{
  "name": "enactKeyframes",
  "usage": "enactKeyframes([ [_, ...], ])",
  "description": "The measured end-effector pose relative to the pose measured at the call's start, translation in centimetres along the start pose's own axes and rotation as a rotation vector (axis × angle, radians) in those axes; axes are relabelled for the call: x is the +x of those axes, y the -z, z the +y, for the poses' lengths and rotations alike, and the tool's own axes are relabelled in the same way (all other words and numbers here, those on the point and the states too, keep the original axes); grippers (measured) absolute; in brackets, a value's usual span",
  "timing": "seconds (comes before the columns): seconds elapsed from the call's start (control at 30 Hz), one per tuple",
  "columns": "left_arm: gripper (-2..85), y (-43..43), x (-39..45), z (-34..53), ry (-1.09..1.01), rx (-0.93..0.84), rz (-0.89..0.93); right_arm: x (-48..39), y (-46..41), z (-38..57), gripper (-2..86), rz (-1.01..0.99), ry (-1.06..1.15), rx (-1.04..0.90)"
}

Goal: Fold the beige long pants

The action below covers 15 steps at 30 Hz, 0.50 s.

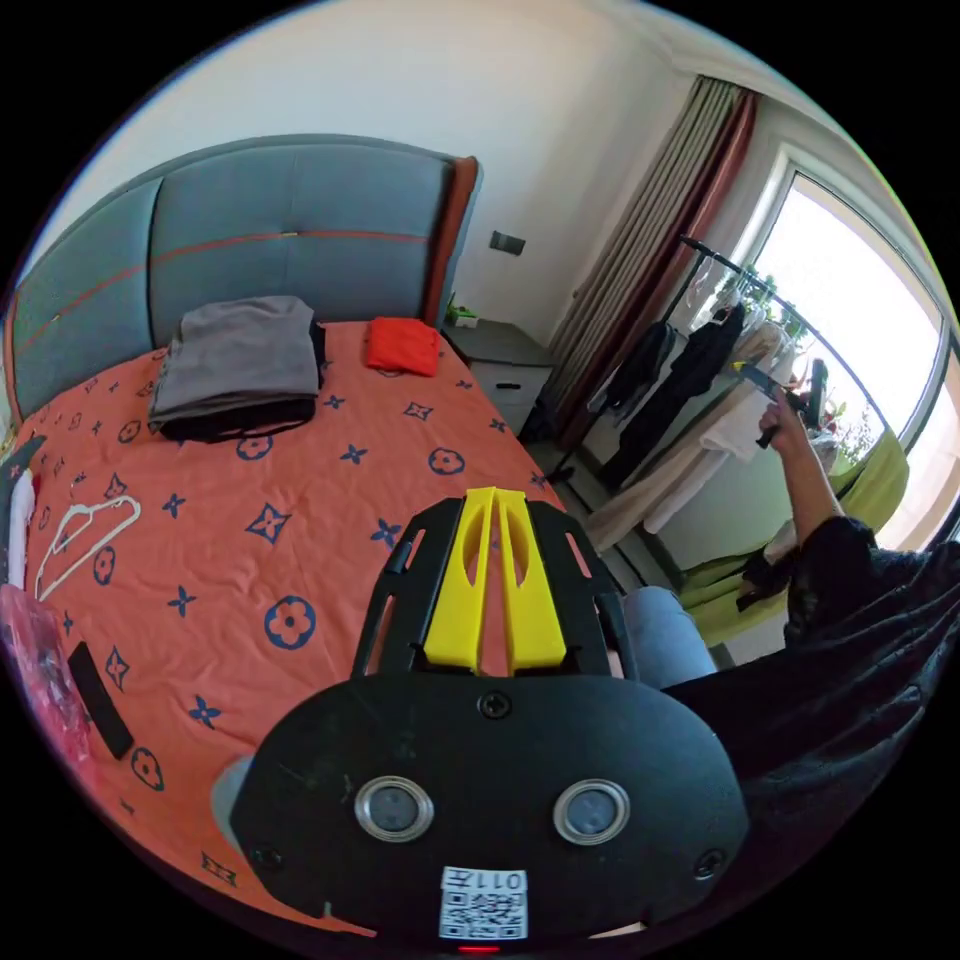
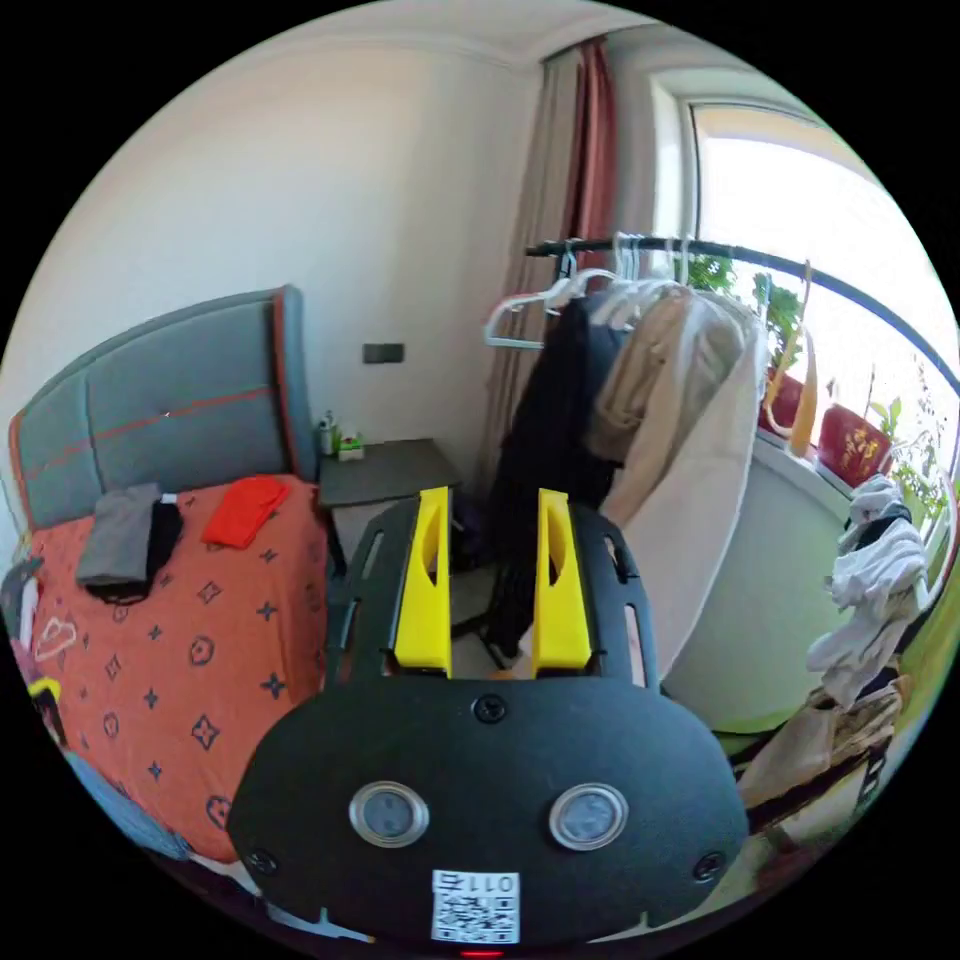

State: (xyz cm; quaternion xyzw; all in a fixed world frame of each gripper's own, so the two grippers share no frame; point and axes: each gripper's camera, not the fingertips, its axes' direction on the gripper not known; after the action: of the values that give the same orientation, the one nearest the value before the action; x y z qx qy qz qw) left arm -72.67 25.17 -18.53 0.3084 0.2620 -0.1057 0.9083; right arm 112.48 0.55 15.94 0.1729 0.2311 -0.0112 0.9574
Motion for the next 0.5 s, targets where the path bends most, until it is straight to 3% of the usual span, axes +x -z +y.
enactKeyframes([
  [0.27, 0.2, 3.7, -3.8, 0.4, 0.019, 0.016, -0.008, 12.7, -4.2, 1.2, 6.1, 0.186, -0.052, -0.121],
  [0.5, 0.1, 5.3, -5.9, 1.4, 0.011, -0.031, -0.003, 23.9, -4.7, 6.6, 11.0, 0.276, -0.217, -0.097],
])
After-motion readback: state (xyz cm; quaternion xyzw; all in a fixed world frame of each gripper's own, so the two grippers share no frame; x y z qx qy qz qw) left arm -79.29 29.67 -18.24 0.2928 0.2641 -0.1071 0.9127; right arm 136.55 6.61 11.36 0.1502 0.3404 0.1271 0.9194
